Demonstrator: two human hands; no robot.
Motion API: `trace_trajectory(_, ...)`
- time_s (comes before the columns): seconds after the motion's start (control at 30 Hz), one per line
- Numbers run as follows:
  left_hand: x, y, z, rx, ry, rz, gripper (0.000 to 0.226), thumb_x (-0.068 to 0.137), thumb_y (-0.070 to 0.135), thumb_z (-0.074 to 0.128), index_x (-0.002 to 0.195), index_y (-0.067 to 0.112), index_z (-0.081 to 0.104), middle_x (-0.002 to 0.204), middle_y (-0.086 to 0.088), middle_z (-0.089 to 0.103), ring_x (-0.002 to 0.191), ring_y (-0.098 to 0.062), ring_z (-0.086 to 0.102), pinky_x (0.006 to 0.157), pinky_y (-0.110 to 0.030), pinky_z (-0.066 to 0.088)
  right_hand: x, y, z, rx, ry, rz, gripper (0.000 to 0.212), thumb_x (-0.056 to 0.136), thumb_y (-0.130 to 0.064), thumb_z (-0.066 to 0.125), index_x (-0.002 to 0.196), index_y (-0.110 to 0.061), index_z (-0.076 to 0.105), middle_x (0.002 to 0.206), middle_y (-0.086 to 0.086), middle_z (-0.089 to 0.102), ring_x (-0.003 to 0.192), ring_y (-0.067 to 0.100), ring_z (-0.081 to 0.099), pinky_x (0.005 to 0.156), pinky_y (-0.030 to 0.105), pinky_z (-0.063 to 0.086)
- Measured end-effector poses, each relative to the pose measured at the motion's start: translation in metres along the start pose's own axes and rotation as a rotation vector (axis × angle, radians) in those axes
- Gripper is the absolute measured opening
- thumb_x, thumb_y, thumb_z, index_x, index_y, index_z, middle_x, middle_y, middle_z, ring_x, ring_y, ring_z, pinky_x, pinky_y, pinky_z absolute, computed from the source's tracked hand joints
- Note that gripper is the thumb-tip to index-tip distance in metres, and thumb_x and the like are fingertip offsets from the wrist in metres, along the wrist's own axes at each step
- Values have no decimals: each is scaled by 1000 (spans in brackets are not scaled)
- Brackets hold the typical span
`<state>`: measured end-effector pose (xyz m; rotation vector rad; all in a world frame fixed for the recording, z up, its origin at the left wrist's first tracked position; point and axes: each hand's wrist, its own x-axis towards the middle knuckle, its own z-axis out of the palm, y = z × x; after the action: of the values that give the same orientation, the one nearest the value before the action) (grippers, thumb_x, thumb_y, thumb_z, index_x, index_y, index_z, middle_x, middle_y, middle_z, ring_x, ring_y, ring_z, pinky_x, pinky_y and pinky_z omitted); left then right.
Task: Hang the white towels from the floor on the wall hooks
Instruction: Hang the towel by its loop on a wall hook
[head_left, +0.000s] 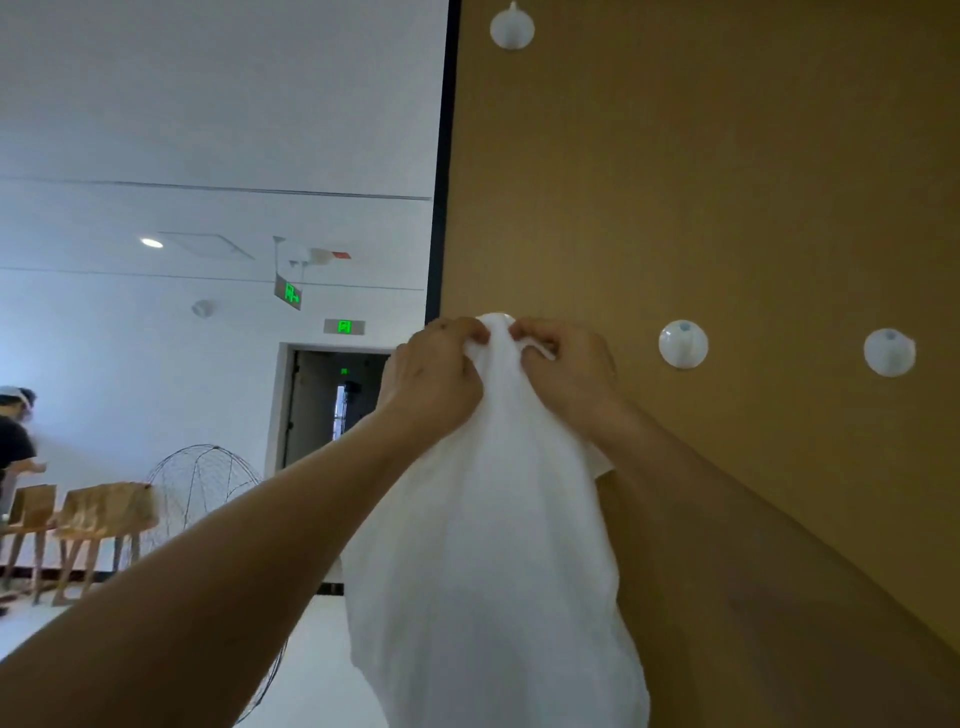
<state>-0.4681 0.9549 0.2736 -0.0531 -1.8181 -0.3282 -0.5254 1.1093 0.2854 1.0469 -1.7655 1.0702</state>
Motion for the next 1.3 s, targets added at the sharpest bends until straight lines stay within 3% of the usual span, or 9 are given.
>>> trace_trajectory(0.17,-5,-1,11,-30,30,-11,42,87,21,40,122,43,38,113,3,57,94,-22,57,88,-40,48,-4,-4,2,-28,39,-29,37,92,-18,46,117,-32,70,118,-12,70,101,8,64,84,26,52)
trace_trajectory(0.4,13,-6,-7,66,144,117,48,92,11,43,126,43,53,116,4,59,102,-18,56,87,-25,33,14,-5,-17,-342,50,-114,36,98,-18,46,126,-28,66,120,-4,70,108,20,64,93,37,49)
trace_trajectory(0.5,12,-9,-3,-30,67,12,27,95,38,42,112,42,61,107,16,58,99,-12,54,81,-13,31,9,-3,-13,-272,72,-70,38,98,-19,45,128,-30,65,120,-4,70,107,20,64,92,39,50)
trace_trajectory(0.6,8,-8,3,-203,53,-195,30,90,61,39,98,40,59,90,20,60,85,-6,54,72,-23,39,1,-2,-7,-277,65,-61,40,98,-19,43,133,-29,61,116,-2,71,98,20,65,87,39,51)
trace_trajectory(0.87,-5,-4,4,44,49,-8,27,96,30,47,118,28,63,115,5,60,101,-20,55,92,-34,47,-4,-2,2,-69,13,-45,35,97,-20,46,125,-28,66,111,-9,72,93,11,65,80,29,53)
trace_trajectory(1.03,-19,15,5,-197,57,-135,39,92,4,45,124,17,62,118,-1,61,106,-19,56,94,-31,44,-6,-2,11,195,-19,81,37,96,-18,44,124,-25,67,111,-7,72,88,9,66,83,34,56)
trace_trajectory(1.1,-23,22,3,-312,-2,-224,39,92,6,44,125,18,59,119,1,58,106,-16,53,92,-29,42,-11,-4,14,265,-48,141,35,98,-27,42,124,-29,65,113,-7,70,95,14,65,89,41,55)
trace_trajectory(1.17,-24,27,-1,-361,-55,-268,39,92,7,42,125,19,58,117,2,54,105,-16,51,87,-27,38,-17,-5,15,289,-72,170,40,98,-44,42,133,-32,57,123,-11,63,105,10,59,91,32,51)
trace_trajectory(1.3,-40,26,-3,-36,-90,-164,34,93,16,45,124,13,57,128,-5,45,116,-24,43,91,-28,35,-42,0,14,81,-115,72,41,102,-46,39,138,-31,52,116,-7,64,100,14,62,83,33,52)
